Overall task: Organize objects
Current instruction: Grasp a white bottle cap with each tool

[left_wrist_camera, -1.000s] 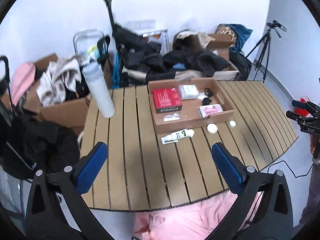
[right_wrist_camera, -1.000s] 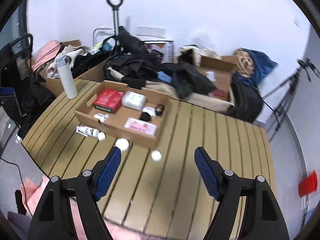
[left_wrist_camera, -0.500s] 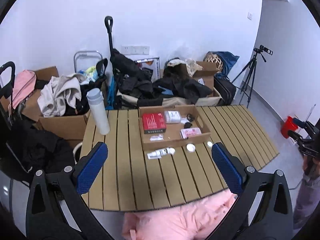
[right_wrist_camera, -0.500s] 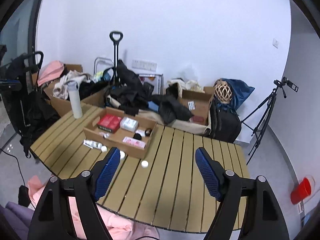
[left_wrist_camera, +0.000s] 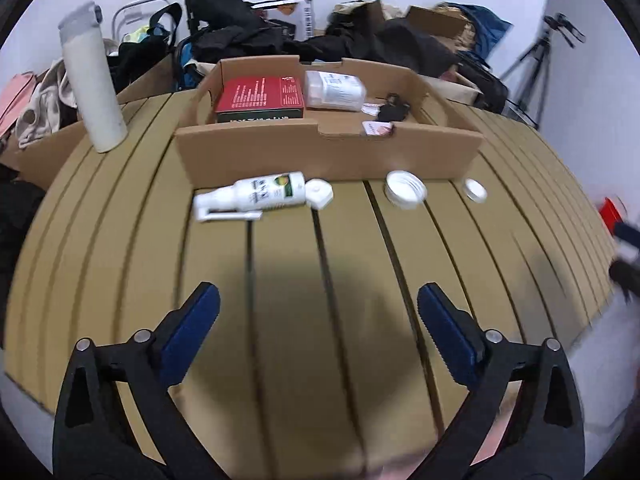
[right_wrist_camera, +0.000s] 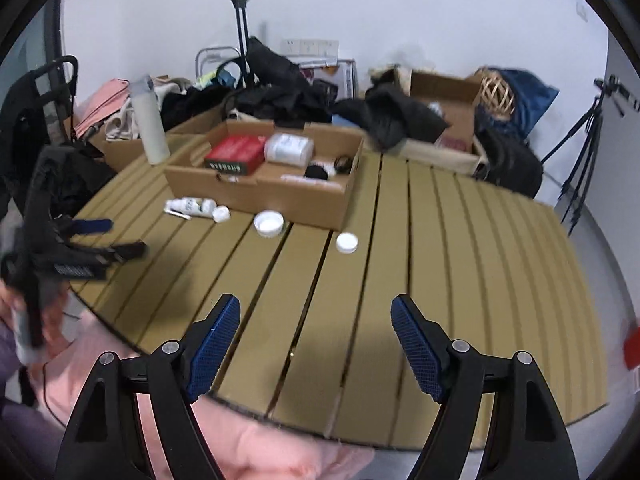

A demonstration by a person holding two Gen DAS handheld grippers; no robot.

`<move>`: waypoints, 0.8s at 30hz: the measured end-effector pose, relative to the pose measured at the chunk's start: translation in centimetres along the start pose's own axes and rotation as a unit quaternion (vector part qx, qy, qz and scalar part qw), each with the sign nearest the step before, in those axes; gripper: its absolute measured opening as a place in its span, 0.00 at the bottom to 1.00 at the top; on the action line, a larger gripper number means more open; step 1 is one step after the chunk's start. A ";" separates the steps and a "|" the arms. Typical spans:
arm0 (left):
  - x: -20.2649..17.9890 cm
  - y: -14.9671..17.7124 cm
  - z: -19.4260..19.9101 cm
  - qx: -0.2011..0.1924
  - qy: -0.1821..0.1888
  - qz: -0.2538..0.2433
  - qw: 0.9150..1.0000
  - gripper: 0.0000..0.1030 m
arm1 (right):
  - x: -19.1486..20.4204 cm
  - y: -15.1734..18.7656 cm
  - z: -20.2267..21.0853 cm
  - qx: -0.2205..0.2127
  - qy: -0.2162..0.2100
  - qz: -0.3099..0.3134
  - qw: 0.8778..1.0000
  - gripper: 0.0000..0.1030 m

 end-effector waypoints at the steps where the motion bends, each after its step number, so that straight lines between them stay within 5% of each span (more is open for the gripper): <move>1: -0.1 -0.6 -1.0 0.000 0.003 0.010 1.000 0.94 | -0.3 0.1 -1.4 0.004 0.000 -0.007 1.000 0.79; 6: 1.2 -2.6 -5.6 0.004 0.002 0.111 0.994 0.93 | -2.1 -0.2 -7.9 0.035 -0.005 -0.043 0.998 0.79; 12: 1.6 -4.4 -8.3 -0.021 -0.051 0.120 0.991 0.84 | -2.4 -1.6 -13.4 0.052 -0.011 -0.040 0.998 0.74; 17: 1.8 -4.9 -9.1 -0.011 -0.134 0.113 0.984 0.49 | -2.2 -2.1 -15.8 0.052 -0.019 -0.038 0.998 0.67; 20: 1.1 -4.8 -9.0 -0.010 -0.143 0.099 0.985 0.22 | -2.3 -2.5 -17.1 0.057 -0.022 -0.045 0.997 0.58; 24: 0.5 -4.2 -8.6 -0.021 -0.142 0.089 0.986 0.23 | -2.1 -3.0 -18.1 0.065 -0.021 -0.045 0.997 0.43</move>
Point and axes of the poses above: each gripper's, at about its wrist camera, not at the fingertips, and z roughly against the way its jaws point, x to its left, y to its underside, the point moved 7 cm from there along -z, roughly the way its jaws point, and after that the axes turned 6 degrees about y, right-handed, at the moved point
